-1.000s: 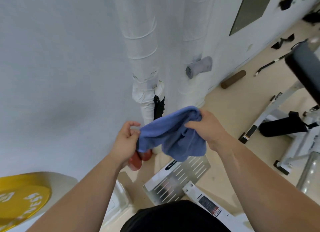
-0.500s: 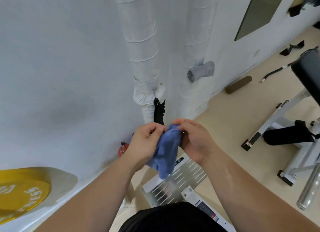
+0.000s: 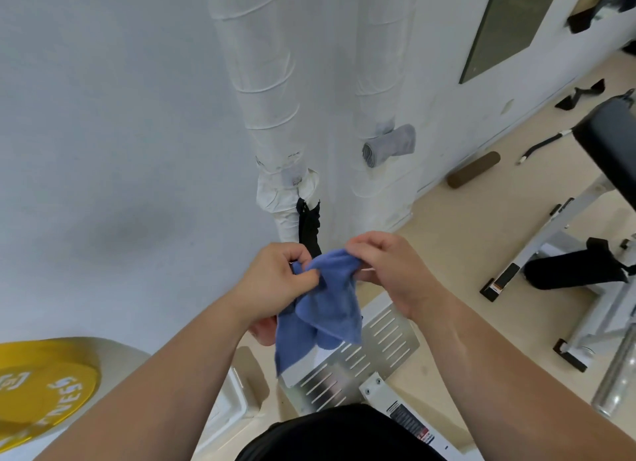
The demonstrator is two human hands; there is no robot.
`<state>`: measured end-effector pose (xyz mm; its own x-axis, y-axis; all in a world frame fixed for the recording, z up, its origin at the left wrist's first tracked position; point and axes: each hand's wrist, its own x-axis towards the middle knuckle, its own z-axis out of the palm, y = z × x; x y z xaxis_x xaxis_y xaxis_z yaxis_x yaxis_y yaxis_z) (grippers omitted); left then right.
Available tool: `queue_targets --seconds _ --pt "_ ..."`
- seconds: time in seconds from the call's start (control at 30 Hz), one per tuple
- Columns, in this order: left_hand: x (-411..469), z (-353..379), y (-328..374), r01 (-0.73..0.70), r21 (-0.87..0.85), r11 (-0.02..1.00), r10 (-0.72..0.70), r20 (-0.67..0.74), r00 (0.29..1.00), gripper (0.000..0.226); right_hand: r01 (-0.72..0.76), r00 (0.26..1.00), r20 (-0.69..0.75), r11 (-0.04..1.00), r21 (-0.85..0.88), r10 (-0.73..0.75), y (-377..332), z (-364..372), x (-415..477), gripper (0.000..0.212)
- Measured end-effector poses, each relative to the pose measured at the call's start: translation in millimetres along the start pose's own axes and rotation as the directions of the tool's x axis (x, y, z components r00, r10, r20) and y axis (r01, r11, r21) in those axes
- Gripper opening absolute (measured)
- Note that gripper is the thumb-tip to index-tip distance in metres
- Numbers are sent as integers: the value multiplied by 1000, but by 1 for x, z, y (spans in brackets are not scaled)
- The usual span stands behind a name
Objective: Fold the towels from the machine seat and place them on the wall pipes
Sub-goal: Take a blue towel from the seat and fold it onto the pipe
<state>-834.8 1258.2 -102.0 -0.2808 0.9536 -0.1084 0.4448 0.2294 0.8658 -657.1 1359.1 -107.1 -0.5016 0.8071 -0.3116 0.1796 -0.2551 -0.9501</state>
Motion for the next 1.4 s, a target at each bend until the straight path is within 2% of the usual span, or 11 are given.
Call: queue_targets --seconds 0.07,0.1,0.2,0.37,0.53,0.6,0.7,0.9,1.07,1.17,1.4 --pt "-1 1 8 -23 -11 1000 24 26 999 14 135 991 78 877 -462 -111 5 0 -3 7" --pt "-1 1 12 -36 -15 999 36 35 999 17 214 977 140 805 -554 -164 5 2 -6 7" --pt "-1 -1 22 -44 -89 995 45 17 999 18 394 908 319 814 -427 -272 -1 7 -10 18" --pt "-5 -8 22 30 -359 933 -28 10 1000 12 331 895 393 904 -272 -210 -8 9 -12 19" --pt "-17 -1 24 76 -606 792 -47 65 997 12 327 918 272 939 -111 -287 -2 30 -15 26" --pt "-19 0 21 104 -706 700 -111 37 993 29 344 927 193 933 -101 -321 -1 33 -14 21" --pt "-20 0 13 121 -743 659 -213 -30 976 46 354 928 167 929 -111 -334 -5 33 -16 10" --pt "-19 1 3 141 -784 605 -365 -116 924 23 337 929 187 938 -79 -319 -13 31 -20 14" --pt "-19 -2 11 163 -758 631 -391 -130 911 16 212 892 401 977 41 -210 -23 26 -28 28" --pt "-21 2 16 183 -739 649 -359 -85 929 17 276 934 258 957 -85 -247 -18 29 -25 11" --pt "-27 1 18 166 -737 656 -284 -37 958 20 331 942 101 933 -144 -319 -15 30 -23 25"
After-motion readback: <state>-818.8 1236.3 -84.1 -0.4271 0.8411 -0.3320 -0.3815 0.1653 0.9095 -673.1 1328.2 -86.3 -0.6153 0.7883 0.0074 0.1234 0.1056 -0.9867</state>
